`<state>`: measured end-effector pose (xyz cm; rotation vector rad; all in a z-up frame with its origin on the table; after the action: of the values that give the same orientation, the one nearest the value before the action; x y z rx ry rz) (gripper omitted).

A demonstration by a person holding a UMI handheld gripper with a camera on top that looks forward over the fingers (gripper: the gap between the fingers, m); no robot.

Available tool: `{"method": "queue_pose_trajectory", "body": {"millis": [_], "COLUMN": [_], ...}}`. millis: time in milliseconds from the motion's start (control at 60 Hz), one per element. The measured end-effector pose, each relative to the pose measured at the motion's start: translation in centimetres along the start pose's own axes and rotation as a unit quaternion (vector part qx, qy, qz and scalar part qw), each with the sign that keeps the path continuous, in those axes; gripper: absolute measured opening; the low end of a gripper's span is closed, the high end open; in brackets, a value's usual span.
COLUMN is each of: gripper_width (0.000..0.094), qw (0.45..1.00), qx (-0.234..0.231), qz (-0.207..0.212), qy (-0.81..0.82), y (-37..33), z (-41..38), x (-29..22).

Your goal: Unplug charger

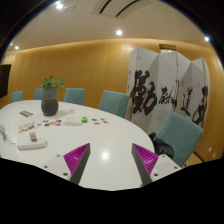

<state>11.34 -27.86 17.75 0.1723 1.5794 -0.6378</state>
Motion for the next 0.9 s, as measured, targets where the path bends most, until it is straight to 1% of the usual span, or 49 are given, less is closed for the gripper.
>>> {"method": "queue_pose_trajectory", "body": {"millis": [100, 167, 283, 383, 450, 533, 600, 633, 700, 750, 833, 900], "gripper_width": [0.0869, 0.0876, 0.0872, 0.0874, 0.0876, 0.0872, 0.0874, 0.0872, 0.0874, 0.0875, 0.0872, 0.0866], "qw": [1.000, 1.000, 0.998, 0.993, 0.984, 0.969, 0.958, 0.954, 0.948, 0.947, 0.948, 0.948], "qx": [-0.006, -0.013, -0.050, -0.111, -0.175, -0.243, -0.282, -0.294, -0.311, -0.316, -0.313, -0.310], "qz": [-0.005, -0.007, -0.009, -0.011, -0.011, -0.021, -0.031, -0.035, -0.039, -0.033, -0.030, -0.036], "qy": [-0.007, -0.011, -0.021, -0.032, -0.039, -0.038, -0.043, -0.046, -0.050, -0.048, -0.054, -0.056], "y": [-0.1, -0.5, -1.5, -2.1, -2.4, -2.4, -1.8, -1.2, 0.3, 1.9, 4.5, 6.9], "z": [0.0, -0.7, -3.5, -9.3, -14.9, -21.6, -26.6, -28.8, -32.7, -35.1, -38.7, -40.6], "x": [0.6, 2.4, 4.4, 6.4, 7.2, 8.2, 9.3, 9.2, 9.4, 9.4, 9.3, 9.6]}}
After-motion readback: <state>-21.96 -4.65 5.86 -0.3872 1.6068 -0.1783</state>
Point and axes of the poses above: the point between the fingertips, and its own axes, seen from behind it with the camera up: z to the right, x down, y forward, the way the camera looks, the point moved 1 cm from there along -y, backward, against the way the camera looks, and after that the axes turned 6 degrees about y, right-handed, at the moved point
